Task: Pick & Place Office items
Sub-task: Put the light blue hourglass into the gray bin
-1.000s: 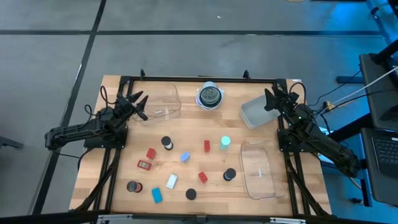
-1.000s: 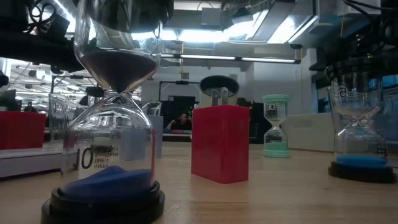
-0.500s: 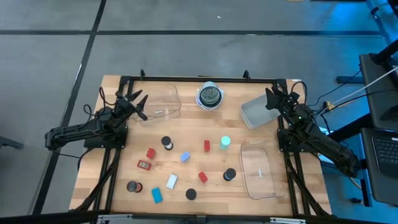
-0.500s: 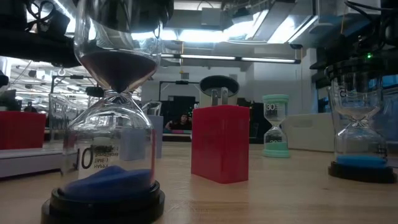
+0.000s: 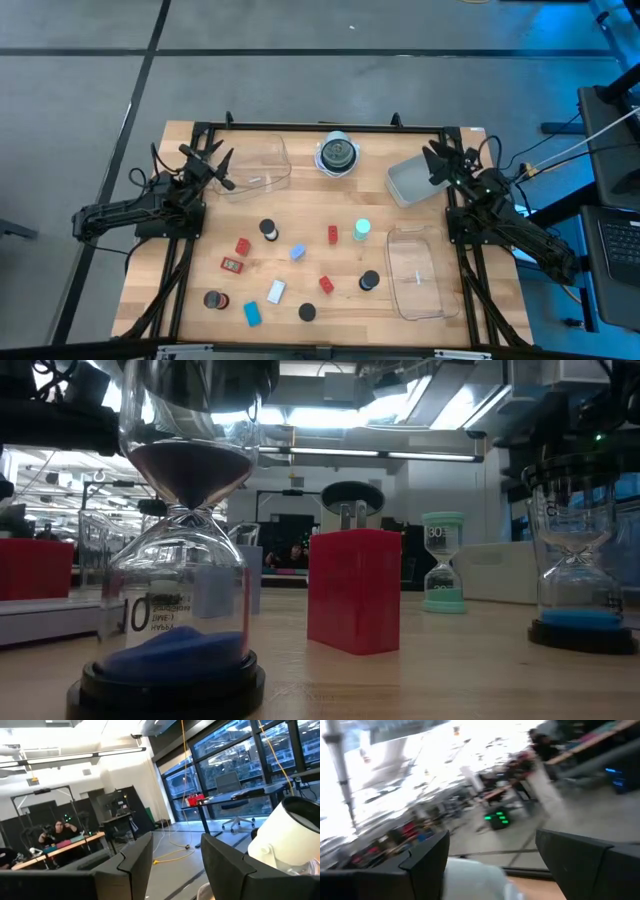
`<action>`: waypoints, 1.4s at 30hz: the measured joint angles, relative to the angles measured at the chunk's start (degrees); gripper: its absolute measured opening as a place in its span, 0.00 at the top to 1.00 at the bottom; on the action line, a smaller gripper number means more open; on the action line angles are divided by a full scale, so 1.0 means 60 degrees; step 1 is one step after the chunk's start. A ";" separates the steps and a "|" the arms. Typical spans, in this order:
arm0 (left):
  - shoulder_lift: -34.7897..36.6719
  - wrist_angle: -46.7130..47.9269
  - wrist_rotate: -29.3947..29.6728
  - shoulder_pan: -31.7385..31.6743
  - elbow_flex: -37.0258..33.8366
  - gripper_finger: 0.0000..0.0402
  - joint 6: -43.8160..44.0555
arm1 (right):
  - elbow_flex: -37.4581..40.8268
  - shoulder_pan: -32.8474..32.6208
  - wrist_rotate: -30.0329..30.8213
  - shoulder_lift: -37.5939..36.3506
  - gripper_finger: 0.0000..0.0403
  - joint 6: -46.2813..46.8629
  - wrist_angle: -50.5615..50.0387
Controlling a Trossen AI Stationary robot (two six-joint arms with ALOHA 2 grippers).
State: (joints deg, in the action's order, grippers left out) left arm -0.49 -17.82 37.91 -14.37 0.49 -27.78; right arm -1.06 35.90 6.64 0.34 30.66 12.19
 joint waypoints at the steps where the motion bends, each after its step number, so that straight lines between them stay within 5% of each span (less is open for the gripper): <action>1: 0.0000 0.0000 -0.0004 0.0000 0.0001 0.60 0.0012 | 0.0000 0.0000 -0.0225 0.0000 0.25 -0.0042 0.0069; 15: 0.0000 0.0000 0.0013 0.0002 0.0004 0.60 0.0538 | -0.1143 0.0000 -0.1031 0.0747 0.17 -0.1176 -0.0433; 24: 0.0000 0.0004 0.0029 0.0000 0.0004 0.60 0.0789 | -0.2402 -0.0383 -0.2684 0.3022 0.08 -0.1765 -0.0701; 42: 0.0000 0.0007 0.0036 0.0000 0.0000 0.59 0.0789 | -0.5040 -0.3215 -0.3046 0.7752 0.07 -0.3707 -0.1182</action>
State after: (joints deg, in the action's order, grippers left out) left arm -0.49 -17.78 38.13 -14.37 0.49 -23.05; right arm -31.30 16.61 -11.63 46.85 8.41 5.10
